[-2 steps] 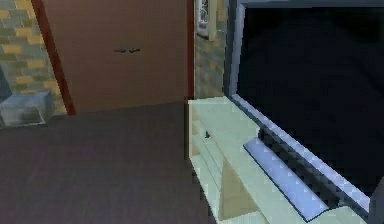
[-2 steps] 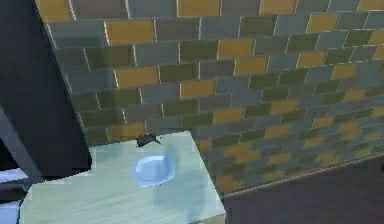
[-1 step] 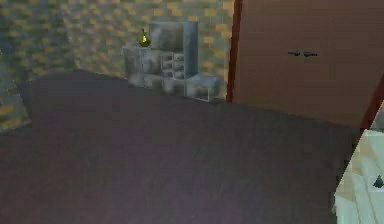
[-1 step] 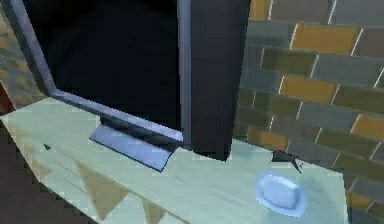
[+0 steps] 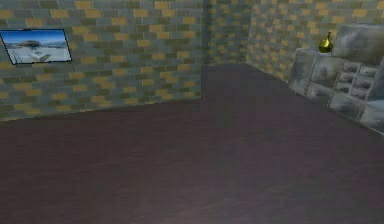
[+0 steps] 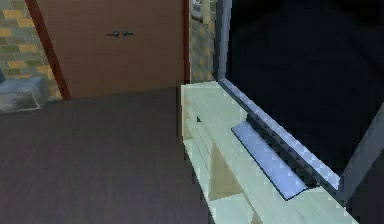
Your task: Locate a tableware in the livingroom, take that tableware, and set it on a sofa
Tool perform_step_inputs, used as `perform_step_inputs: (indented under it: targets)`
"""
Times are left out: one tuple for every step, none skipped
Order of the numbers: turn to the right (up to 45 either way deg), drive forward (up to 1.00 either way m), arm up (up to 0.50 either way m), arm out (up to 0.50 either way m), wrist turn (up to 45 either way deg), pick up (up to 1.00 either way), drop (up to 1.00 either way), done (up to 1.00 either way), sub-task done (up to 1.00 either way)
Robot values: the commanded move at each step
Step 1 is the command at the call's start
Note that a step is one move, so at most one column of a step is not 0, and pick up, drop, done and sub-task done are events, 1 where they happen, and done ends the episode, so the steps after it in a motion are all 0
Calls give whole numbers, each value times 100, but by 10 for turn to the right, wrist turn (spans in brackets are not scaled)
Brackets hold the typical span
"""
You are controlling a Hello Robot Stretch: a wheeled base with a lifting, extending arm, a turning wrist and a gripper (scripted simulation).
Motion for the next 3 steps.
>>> perform_step_inputs:
  targets:
    - [-150, 0, 0, 0, 0, 0, 0, 0, 0]
    - [0, 15, 0, 0, 0, 0, 0, 0, 0]
    - [-450, 0, 0, 0, 0, 0, 0, 0, 0]
